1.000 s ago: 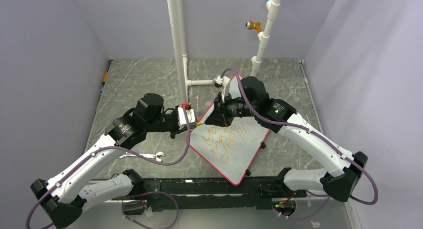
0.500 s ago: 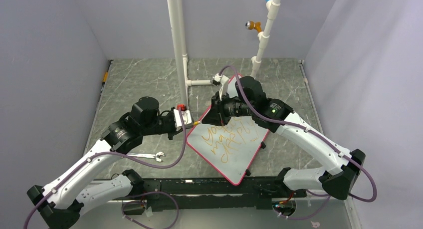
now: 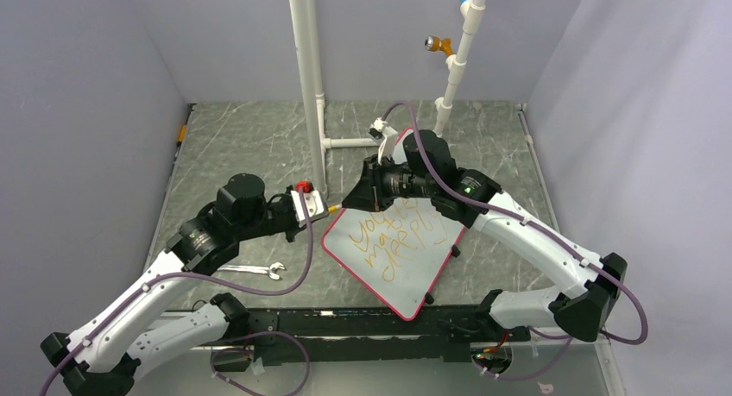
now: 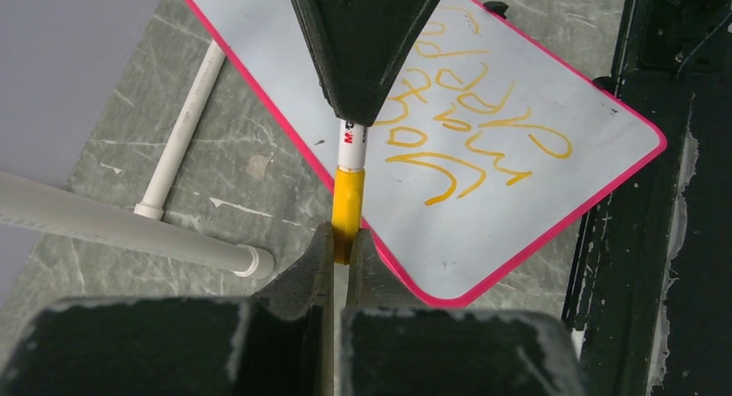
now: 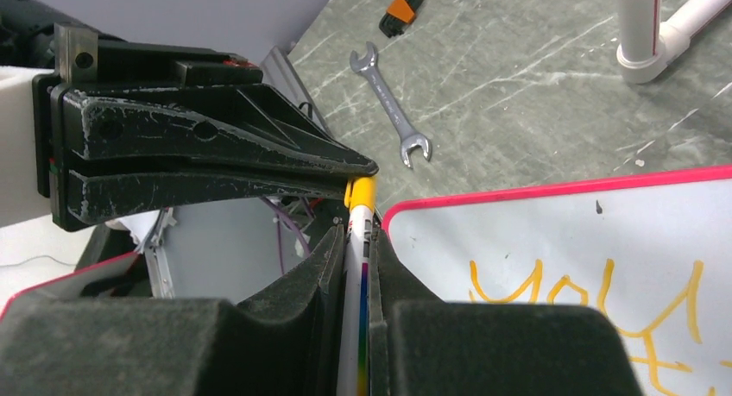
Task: Write a sentence on the whiteboard
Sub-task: Insert the pen cap into the whiteboard marker.
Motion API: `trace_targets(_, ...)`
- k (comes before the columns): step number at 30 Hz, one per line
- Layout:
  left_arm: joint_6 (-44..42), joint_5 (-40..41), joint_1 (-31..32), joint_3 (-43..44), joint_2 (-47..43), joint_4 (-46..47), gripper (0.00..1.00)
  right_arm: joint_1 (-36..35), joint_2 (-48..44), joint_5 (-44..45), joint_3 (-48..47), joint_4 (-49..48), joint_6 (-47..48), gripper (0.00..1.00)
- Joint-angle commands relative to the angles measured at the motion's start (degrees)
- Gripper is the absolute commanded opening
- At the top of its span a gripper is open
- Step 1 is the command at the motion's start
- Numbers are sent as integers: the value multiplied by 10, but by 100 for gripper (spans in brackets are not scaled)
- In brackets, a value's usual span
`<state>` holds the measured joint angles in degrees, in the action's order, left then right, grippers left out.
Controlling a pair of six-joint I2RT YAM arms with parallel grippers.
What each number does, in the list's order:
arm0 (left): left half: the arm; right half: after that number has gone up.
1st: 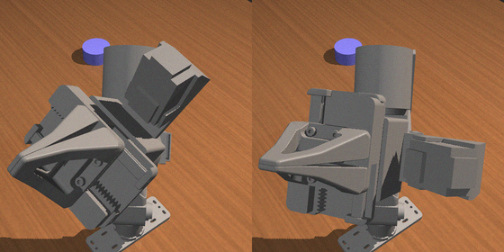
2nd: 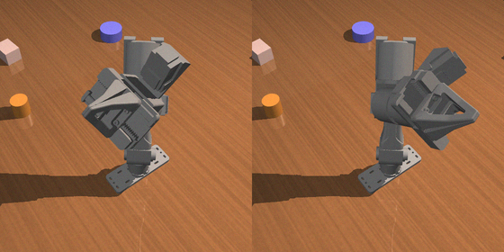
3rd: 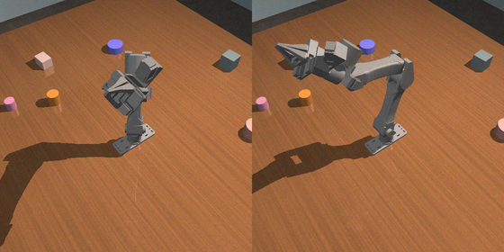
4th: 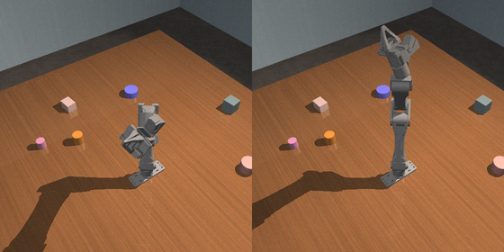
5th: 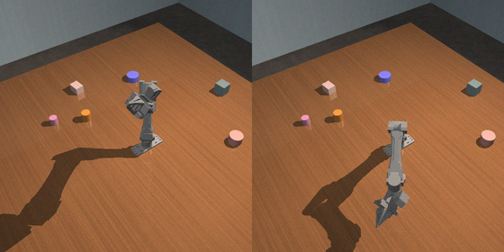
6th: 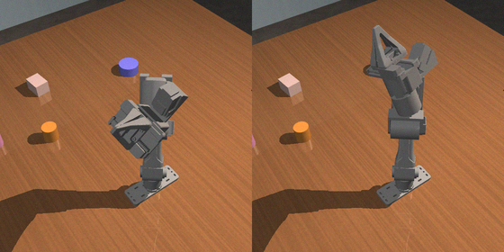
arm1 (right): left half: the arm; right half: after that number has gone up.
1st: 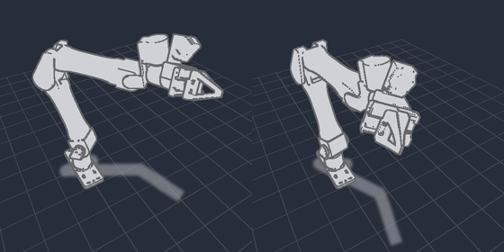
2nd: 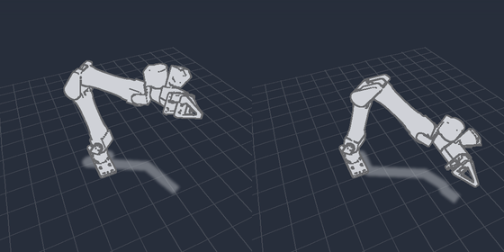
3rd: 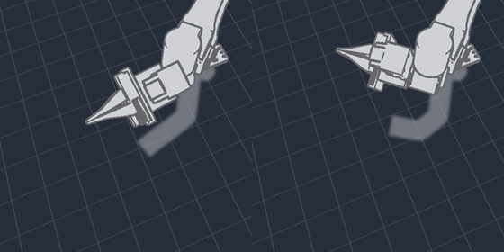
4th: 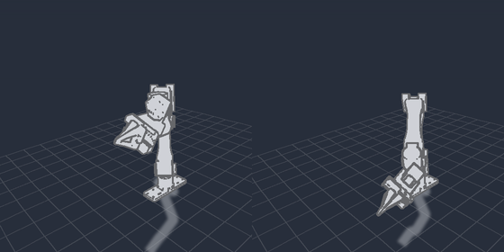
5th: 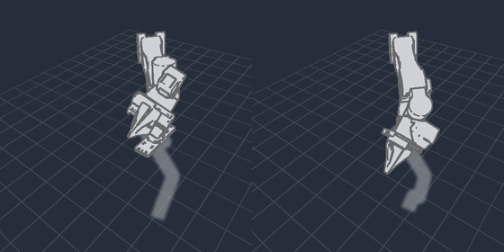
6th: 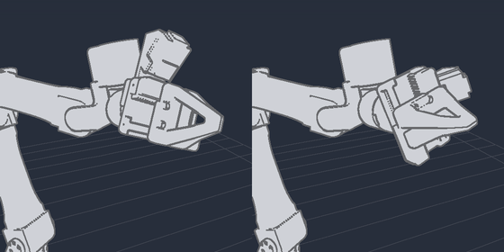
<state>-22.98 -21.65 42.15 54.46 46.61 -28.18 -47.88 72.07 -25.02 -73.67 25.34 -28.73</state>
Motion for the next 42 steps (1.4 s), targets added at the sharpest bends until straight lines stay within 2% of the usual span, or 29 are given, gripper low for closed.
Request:
trace_targets(1,22,-39,8,5,-13,169,0,-41,28,-17,-19,-82,-74,0)
trace_targets(12,30,-27,8,-8,-31,194,0,-78,64,10,-34,-106,-103,0)
trace_targets(17,32,-34,8,-4,-33,191,0,-107,83,12,-48,-97,-24,0)
trace_targets(25,23,-88,4,6,-40,175,0,-123,80,-83,-39,-108,157,0)
trace_targets(29,26,-105,-1,6,-42,175,0,-130,64,-107,-35,-109,216,0)
trace_targets(36,32,-101,-7,0,-46,183,0,-131,82,-93,-56,-103,171,0)
trace_targets(39,33,-89,-8,0,-46,178,0,-131,76,-46,-53,-92,161,0)
trace_targets(42,26,-83,-9,0,-49,163,9,-132,66,0,-54,-77,155,0)
